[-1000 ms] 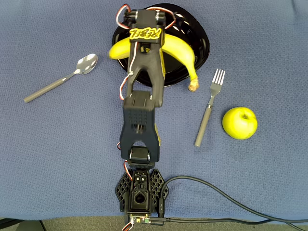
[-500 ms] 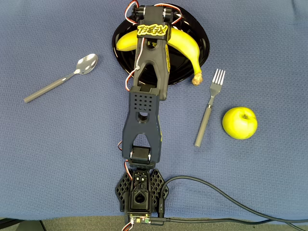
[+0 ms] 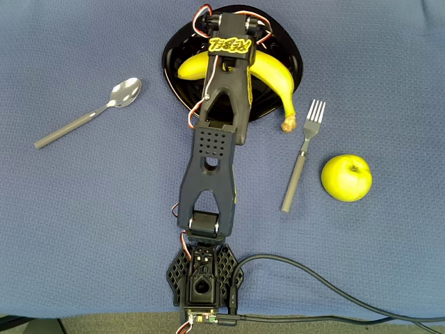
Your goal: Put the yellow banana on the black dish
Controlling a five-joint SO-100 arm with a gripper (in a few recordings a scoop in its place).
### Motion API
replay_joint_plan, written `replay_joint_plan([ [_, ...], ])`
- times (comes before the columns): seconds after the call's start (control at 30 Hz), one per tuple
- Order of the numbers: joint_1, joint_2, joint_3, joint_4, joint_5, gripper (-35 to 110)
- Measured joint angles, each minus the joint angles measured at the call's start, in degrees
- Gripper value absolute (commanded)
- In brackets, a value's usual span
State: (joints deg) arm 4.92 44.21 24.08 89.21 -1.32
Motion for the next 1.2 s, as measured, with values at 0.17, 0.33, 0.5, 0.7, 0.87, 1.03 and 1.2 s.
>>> replay_joint_plan([
  [0.17, 0.5, -0.5, 0.6, -1.9, -0.1, 13],
  [0.33, 0.9, -0.3, 4.5, -4.1, 0.4, 25],
  [0.5, 1.6, -0.3, 7.7, -4.7, 0.2, 32],
  [0.7, 1.6, -0.3, 8.1, -4.7, -0.3, 33],
  [0.87, 1.3, -0.3, 8.1, -4.7, -0.4, 32],
  [1.03, 1.3, -0.3, 8.3, -4.7, -0.4, 32],
  [1.2, 1.3, -0.3, 8.3, -4.7, -0.4, 29],
])
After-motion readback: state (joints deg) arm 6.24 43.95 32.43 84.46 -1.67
